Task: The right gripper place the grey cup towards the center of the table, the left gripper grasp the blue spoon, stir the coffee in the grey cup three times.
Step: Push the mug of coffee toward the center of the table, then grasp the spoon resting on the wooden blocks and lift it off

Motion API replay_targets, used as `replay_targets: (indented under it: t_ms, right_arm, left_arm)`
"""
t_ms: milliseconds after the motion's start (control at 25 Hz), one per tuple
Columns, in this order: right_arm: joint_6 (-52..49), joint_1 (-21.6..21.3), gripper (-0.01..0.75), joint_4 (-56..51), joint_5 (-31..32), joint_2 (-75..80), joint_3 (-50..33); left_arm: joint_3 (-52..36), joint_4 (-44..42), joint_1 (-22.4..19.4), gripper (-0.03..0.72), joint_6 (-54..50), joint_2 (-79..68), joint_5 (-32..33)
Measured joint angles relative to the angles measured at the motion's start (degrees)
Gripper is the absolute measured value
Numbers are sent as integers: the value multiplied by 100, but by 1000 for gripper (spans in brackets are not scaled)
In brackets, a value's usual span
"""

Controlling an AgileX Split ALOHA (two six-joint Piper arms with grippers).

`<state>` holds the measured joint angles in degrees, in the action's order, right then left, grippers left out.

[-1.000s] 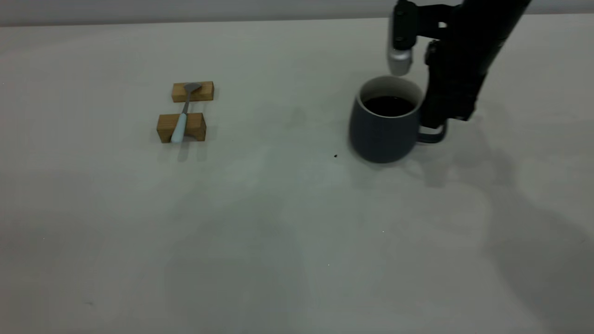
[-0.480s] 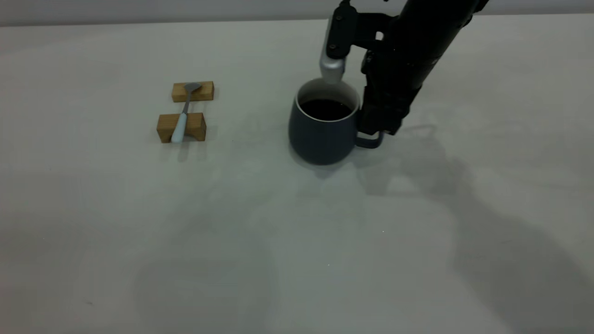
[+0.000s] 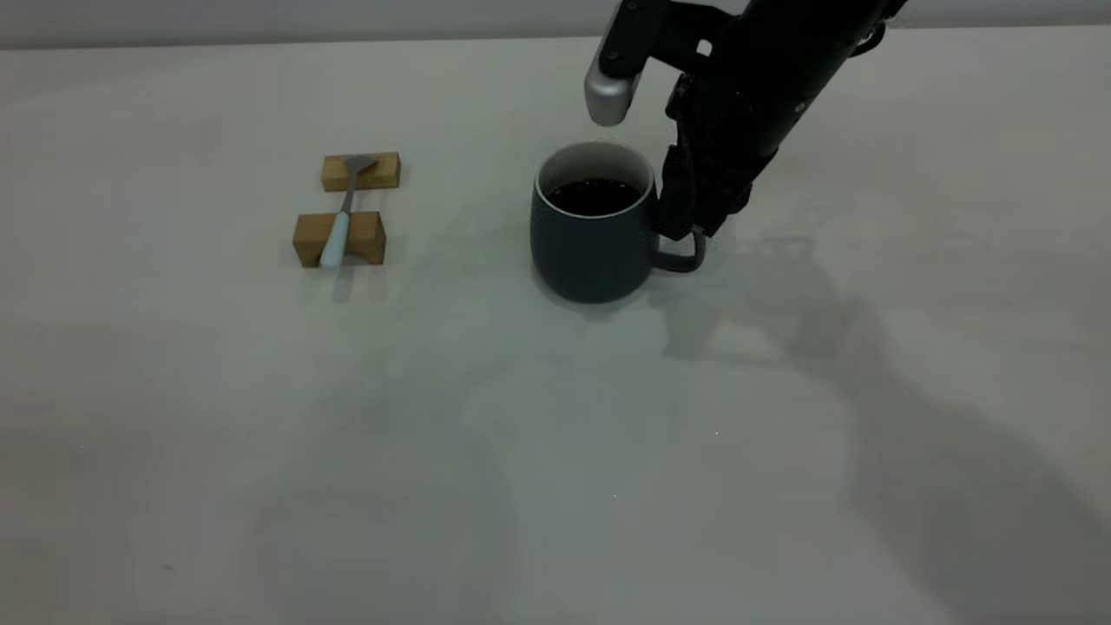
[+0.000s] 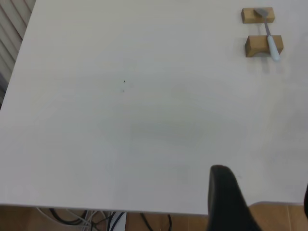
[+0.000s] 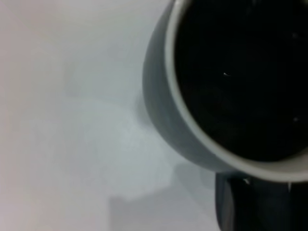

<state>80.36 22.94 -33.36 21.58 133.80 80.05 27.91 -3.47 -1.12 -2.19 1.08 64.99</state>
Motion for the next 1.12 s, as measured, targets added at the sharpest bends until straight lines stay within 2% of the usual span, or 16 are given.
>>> replay_targets:
  t_ms: [240,400,480,640,960,1040,1120]
  right_arm:
    - [-80,0,435,-11,74,-57,0]
    - [-587,-74,662,14,584,-463,0]
    - [-978,-219,709,72,1137,-815,0]
    - [-1829,-669,728,222,2211,-1803,0]
    - [-3664,-1646,715,406,4337,-4183,0]
    - [-4149,-1836,712,699,4723,-4671,0]
    - [-4604,-1909,709,1003,4816,-5128,-35]
  left_arm:
    - [0,0,0,463,0,0,0]
    - [0,0,0,463,0,0,0]
    - [0,0,0,463,0,0,0]
    - [0,0,0,463,0,0,0]
    - [0,0,0,463,0,0,0]
    - [0,0,0,463,0,0,0]
    - [0,0,0,463,0,0,0]
